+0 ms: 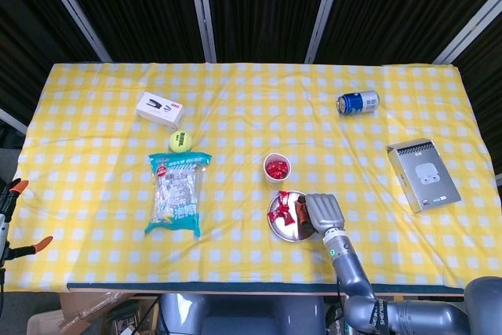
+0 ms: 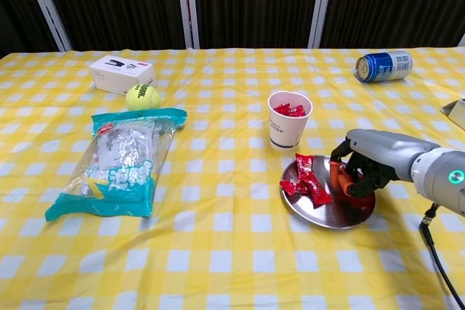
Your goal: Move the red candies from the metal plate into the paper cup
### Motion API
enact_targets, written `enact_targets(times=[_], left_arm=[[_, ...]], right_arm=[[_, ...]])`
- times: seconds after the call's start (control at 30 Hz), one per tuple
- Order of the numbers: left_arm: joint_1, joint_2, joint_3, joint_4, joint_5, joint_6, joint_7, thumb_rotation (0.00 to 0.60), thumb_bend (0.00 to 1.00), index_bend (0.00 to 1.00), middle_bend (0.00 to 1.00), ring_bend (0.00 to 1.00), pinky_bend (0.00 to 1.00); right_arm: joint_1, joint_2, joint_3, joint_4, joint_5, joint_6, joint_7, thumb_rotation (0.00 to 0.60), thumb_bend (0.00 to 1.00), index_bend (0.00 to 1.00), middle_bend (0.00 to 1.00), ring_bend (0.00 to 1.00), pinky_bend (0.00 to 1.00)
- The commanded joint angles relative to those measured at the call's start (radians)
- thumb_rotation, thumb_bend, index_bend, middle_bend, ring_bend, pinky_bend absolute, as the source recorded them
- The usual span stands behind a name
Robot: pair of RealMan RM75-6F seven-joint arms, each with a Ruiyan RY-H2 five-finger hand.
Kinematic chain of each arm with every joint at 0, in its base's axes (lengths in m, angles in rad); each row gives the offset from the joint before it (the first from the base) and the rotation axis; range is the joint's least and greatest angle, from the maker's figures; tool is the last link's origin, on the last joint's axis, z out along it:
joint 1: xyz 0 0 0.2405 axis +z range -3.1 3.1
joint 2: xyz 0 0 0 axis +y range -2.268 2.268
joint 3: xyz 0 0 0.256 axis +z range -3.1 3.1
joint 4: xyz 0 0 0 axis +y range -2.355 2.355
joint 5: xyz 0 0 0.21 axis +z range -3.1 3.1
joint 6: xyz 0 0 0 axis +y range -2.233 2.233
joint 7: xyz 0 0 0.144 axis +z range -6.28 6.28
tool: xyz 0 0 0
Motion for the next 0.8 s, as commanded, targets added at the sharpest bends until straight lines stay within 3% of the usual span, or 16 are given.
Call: enact_targets(times=[0.03, 0.2, 0.37, 0.53, 0.8], left_arm=[[0.001, 0.000, 0.001, 0.002, 0.001, 0.000, -0.003, 0.600, 0.01, 0.00, 0.00, 0.00, 0.00], [0.000, 0.001, 0.001, 0.001, 0.004, 0.001, -0.004, 0.600, 0.01, 0.00, 0.00, 0.00, 0.00], [0.001, 0.001, 0.002, 0.004, 0.007, 0.003, -0.007, 0.600, 0.01, 0.00, 0.00, 0.00, 0.00], [0.001, 0.001, 0.001, 0.002, 0.008, 0.005, -0.006, 0.600, 0.01, 0.00, 0.00, 0.00, 0.00], [0.001, 0.001, 0.000, -0.004, 0.009, 0.007, -0.001, 0.600, 0.01, 0.00, 0.00, 0.00, 0.00]], right_arm=[[0.002, 0.002, -0.001, -0.001, 0.012, -0.001, -0.012, 0.600, 0.67, 0.51, 0.70, 0.79, 1.00], [0.005, 0.002, -0.003, 0.004, 0.033, 0.000, -0.033, 0.600, 0.67, 0.51, 0.70, 0.79, 1.00], [0.005, -0.001, -0.002, 0.009, 0.045, 0.005, -0.044, 0.600, 0.67, 0.58, 0.70, 0.79, 1.00], [-0.001, -0.006, 0.003, 0.010, 0.024, 0.019, -0.031, 0.600, 0.78, 0.64, 0.73, 0.82, 1.00], [-0.009, 0.006, 0.016, -0.017, -0.031, 0.047, -0.013, 0.600, 0.81, 0.66, 0.73, 0.82, 1.00]])
